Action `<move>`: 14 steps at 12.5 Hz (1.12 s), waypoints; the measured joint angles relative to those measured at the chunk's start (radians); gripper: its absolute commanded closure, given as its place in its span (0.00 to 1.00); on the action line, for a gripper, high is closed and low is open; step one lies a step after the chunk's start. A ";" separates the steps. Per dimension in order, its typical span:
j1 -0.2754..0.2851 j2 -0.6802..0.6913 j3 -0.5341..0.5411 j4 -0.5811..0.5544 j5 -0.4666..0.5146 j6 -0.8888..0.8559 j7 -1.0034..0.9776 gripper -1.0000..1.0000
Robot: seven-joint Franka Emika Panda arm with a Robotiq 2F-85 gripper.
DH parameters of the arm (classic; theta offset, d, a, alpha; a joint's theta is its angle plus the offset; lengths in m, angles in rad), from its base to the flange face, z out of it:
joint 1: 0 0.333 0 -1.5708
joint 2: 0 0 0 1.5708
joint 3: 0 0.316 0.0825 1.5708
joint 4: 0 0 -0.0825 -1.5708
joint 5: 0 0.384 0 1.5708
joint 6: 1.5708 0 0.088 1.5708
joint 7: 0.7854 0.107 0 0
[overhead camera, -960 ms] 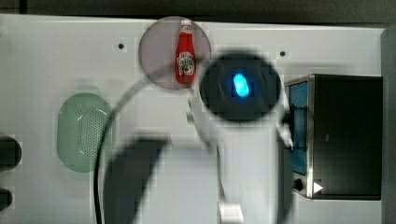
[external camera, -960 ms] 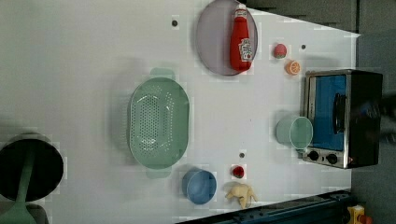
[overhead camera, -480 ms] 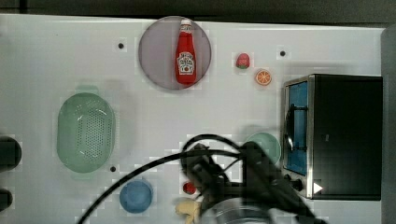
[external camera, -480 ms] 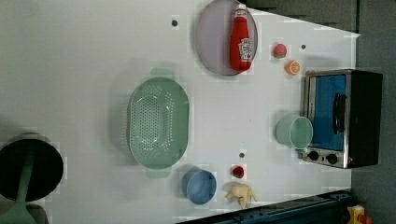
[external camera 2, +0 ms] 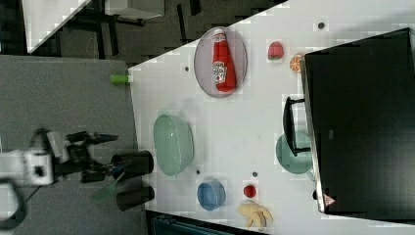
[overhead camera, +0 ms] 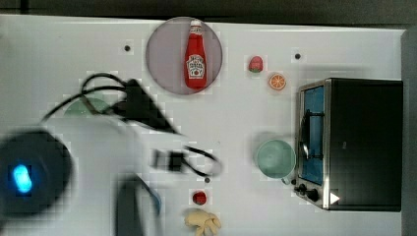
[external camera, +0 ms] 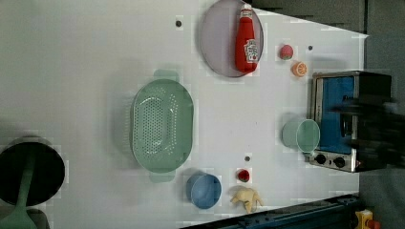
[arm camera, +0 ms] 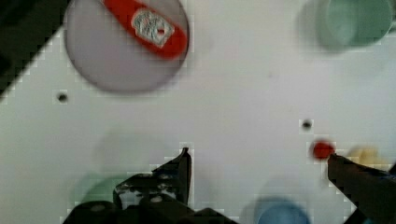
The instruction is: Drag strainer left to right.
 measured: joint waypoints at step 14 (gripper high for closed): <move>0.104 0.733 0.233 -0.076 -0.064 0.742 0.815 0.00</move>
